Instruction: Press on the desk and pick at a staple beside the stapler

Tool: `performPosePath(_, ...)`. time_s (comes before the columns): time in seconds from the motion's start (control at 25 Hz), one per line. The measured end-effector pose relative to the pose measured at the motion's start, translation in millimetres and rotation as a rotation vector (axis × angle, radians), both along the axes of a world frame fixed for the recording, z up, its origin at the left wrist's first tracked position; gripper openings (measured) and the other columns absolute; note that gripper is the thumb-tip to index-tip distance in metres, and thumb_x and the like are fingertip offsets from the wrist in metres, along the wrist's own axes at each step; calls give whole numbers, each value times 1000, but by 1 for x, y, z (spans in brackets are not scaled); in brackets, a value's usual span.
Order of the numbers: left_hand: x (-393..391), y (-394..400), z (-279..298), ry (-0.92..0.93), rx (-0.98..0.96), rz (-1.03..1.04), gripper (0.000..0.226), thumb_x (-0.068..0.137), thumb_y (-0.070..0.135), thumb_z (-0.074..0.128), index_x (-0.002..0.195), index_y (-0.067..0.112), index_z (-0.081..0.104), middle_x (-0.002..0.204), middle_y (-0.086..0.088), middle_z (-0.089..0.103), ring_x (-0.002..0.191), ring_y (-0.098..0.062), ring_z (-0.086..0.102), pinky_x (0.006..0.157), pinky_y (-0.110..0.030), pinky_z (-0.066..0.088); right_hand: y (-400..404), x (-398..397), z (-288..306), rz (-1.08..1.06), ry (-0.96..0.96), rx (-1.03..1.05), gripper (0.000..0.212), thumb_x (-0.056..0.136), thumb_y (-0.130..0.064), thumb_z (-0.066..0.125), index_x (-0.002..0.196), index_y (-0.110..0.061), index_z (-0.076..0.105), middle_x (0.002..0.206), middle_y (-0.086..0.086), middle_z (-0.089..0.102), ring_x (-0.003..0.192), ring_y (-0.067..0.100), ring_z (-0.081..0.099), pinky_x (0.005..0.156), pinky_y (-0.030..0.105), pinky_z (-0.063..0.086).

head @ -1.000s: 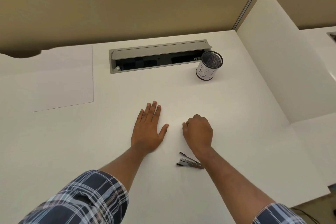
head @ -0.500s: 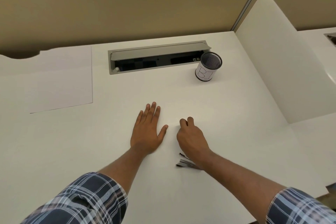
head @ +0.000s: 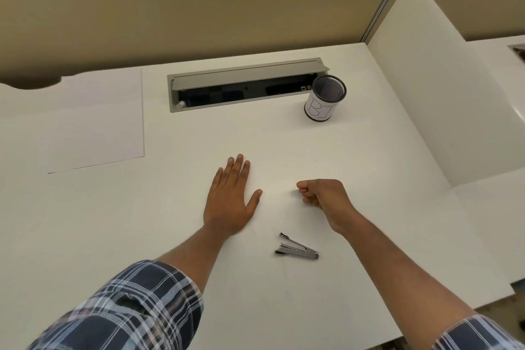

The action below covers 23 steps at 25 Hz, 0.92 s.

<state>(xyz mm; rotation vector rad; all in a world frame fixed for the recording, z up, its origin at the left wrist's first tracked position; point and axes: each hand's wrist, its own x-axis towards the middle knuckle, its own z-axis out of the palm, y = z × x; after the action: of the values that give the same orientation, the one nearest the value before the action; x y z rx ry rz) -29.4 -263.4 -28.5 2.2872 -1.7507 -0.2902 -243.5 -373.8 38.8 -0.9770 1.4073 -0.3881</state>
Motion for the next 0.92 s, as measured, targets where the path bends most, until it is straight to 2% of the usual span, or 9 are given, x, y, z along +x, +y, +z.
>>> performPosePath(0.08, -1, 0, 0, -1, 4, 2, 73, 101, 56, 33, 161, 20, 12, 170, 3, 3, 157, -15, -2, 127, -41, 12, 1, 1, -1, -12, -28, 3, 20, 89, 0, 61, 87, -6, 80, 90, 9, 74, 74, 20, 63, 78, 33, 56)
performPosePath(0.12, -1, 0, 0, 3, 3, 2, 73, 101, 56, 33, 161, 20, 12, 170, 3, 3, 157, -15, -2, 127, -41, 12, 1, 1, -5, 35, 52, -89, 19, 90, -4, 62, 89, -9, 80, 94, 6, 76, 75, 20, 65, 81, 36, 56)
performPosePath(0.2, 0, 1, -1, 0, 9, 2, 73, 101, 57, 32, 161, 21, 11, 170, 4, 2, 157, -14, -4, 127, -41, 12, 10, 0, -16, 295, 378, -476, 24, 88, -8, 61, 101, -15, 80, 103, 1, 75, 87, 19, 67, 84, 36, 55)
performPosePath(0.28, 0, 1, 0, -4, 11, 4, 73, 101, 57, 31, 161, 21, 10, 170, 4, 1, 157, -14, -4, 127, -41, 12, 30, 1, -29, 571, 695, -879, 37, 82, -3, 59, 115, -11, 75, 108, 3, 68, 97, 26, 63, 74, 34, 54)
performPosePath(0.4, 0, -1, 1, -3, 5, 4, 73, 101, 57, 31, 161, 22, 9, 170, 4, 2, 157, -14, -3, 127, -40, 11, 51, 4, -43, 746, 899, -1119, 54, 67, 5, 57, 119, -3, 68, 110, 8, 63, 95, 32, 61, 58, 35, 52)
performPosePath(0.52, -1, -1, 1, 1, 10, 5, 73, 101, 57, 31, 161, 22, 8, 170, 5, 1, 157, -13, -4, 127, -40, 10, 52, 4, -45, 703, 924, -1065, 59, 65, 6, 55, 120, -9, 69, 113, 4, 62, 99, 33, 60, 62, 35, 46)
performPosePath(0.68, -1, 0, 1, 6, -1, 10, 73, 101, 57, 33, 161, 21, 13, 170, 4, 4, 157, -13, -2, 127, -41, 13, 31, -7, -33, 622, 817, -798, 64, 83, 4, 49, 123, -41, 70, 112, -11, 55, 109, 22, 49, 79, 35, 36)
performPosePath(0.8, -2, 0, 1, 14, -14, 9, 72, 101, 56, 35, 161, 21, 15, 170, 4, 6, 157, -14, 0, 127, -41, 13, 0, -7, -8, 536, 459, -499, 55, 93, 2, 40, 113, -33, 77, 111, -13, 55, 104, 16, 50, 79, 30, 37)
performPosePath(0.92, -1, 0, 1, 7, -13, 13, 73, 101, 56, 35, 161, 21, 14, 170, 4, 5, 157, -13, -1, 127, -40, 12, -9, -8, 14, 201, 103, -170, 52, 91, 5, 38, 106, -20, 81, 107, -7, 65, 96, 13, 53, 75, 22, 38)
